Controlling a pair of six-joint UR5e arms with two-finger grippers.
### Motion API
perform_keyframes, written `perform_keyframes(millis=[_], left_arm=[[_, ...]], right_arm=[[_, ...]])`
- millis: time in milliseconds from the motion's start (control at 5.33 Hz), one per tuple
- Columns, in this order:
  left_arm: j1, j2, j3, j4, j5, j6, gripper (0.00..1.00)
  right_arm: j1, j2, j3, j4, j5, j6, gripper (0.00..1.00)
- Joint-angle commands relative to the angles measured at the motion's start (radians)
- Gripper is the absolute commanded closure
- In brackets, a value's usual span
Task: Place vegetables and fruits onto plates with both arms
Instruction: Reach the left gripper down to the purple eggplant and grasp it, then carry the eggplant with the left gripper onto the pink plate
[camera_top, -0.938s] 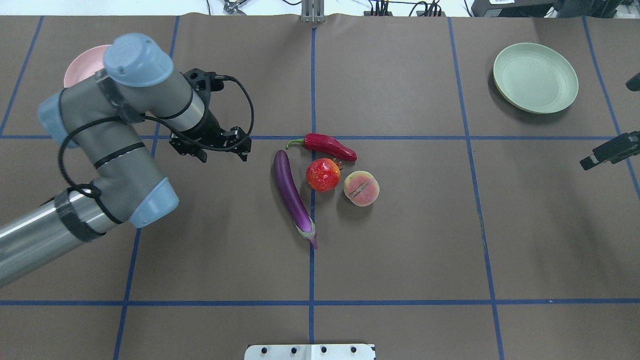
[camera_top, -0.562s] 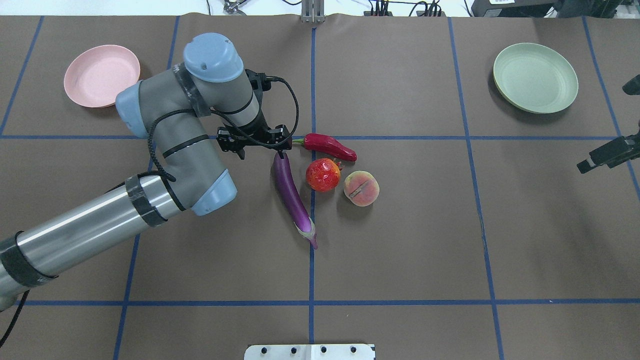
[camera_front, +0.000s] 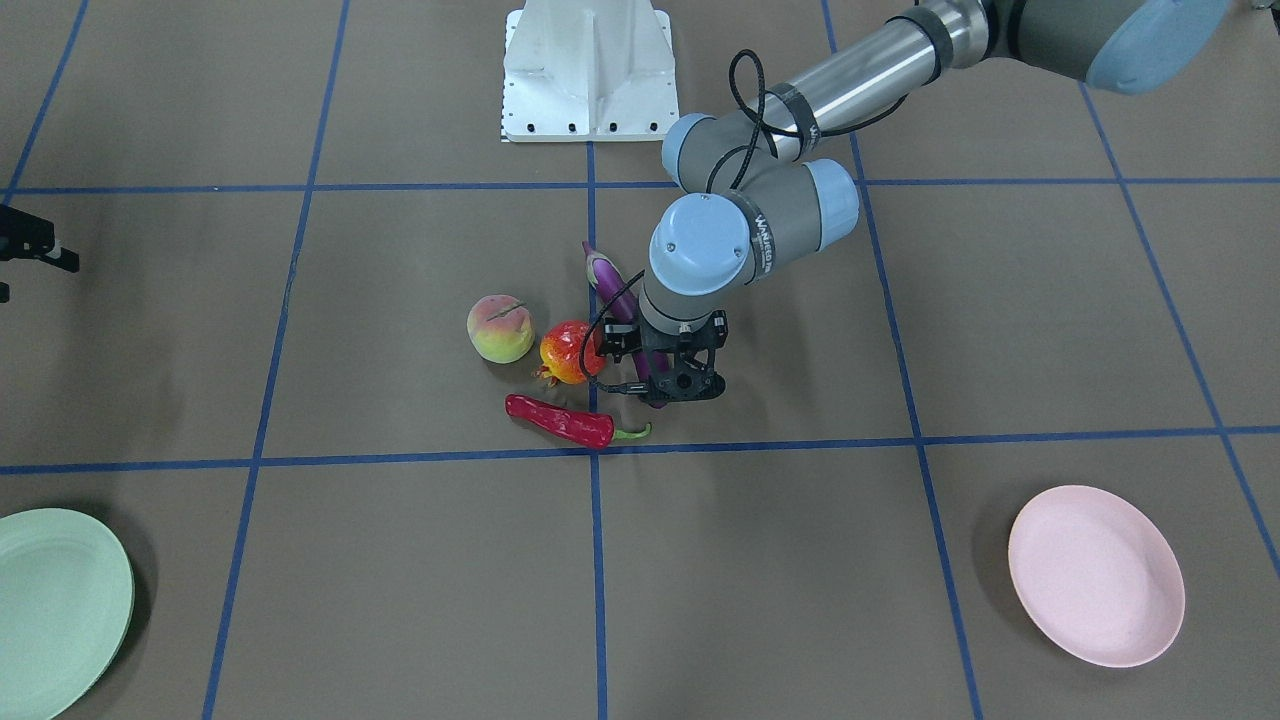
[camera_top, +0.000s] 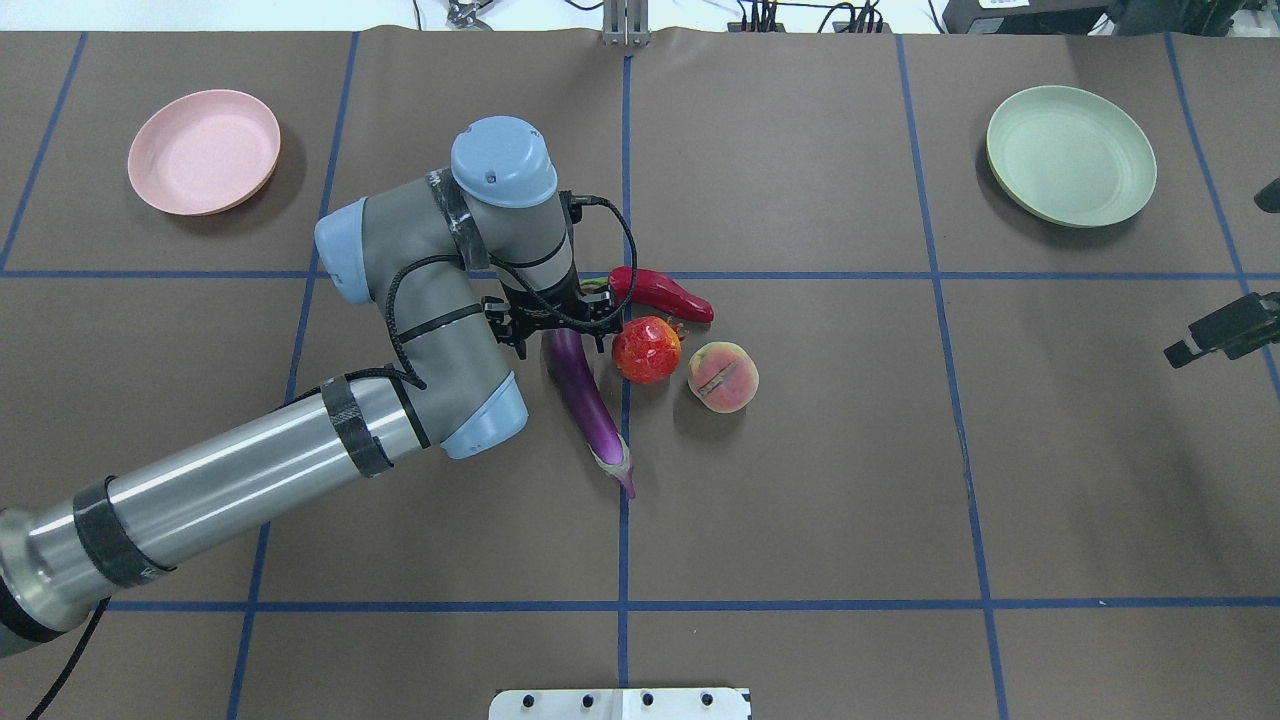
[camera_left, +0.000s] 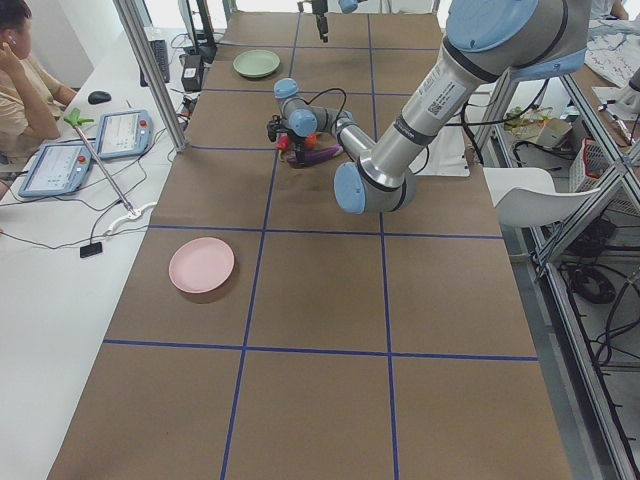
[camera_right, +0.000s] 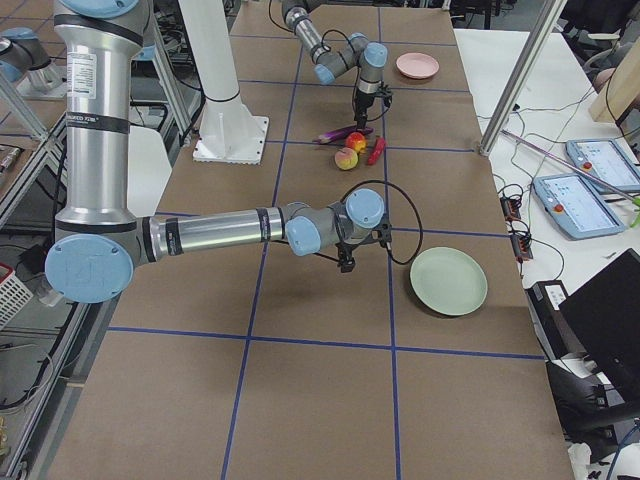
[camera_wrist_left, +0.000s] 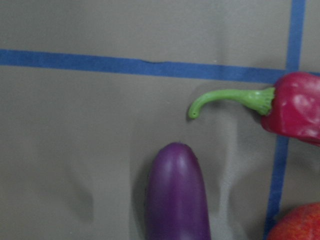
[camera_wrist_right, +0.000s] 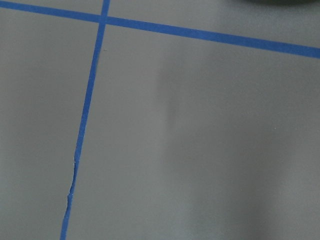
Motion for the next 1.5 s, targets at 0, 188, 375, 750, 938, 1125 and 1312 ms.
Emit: perform_keyframes(millis=[0,188,375,750,938,1125,1312], left_arm=[[0.005,-0.002,0.016,0.001,0.0,-0.011,0.32],[0.005,-0.004,0.016,-0.011,-0.005,-0.108,0.99],[0.005,-0.004,0.011,-0.008,-0.008,-0.109,1.0],[-0.094,0.033,-0.115,0.036,-0.071,-0.106,1.0],[-0.198,0.13,-0.213,0.061,-0.139,-0.077,1.0],[-0.299,0.212,-0.217,0.062,-0.138,0.027,1.0],[-0.463,0.223,-0.053,0.059,-0.141,0.274,1.0]], right_arm=[[0.0,-0.004,0.001,0.0,0.0,0.002,0.0],[0.0,-0.004,0.003,0.001,0.0,0.002,0.0],[-0.002,0.001,0.001,0.001,0.0,0.002,0.0],[-0.003,0.072,-0.002,0.001,-0.01,0.069,0.0],[-0.017,0.152,-0.008,0.001,-0.017,0.179,0.0],[-0.041,0.201,-0.011,0.001,-0.02,0.218,0.0],[-0.048,0.235,0.001,0.001,-0.043,0.27,0.0]])
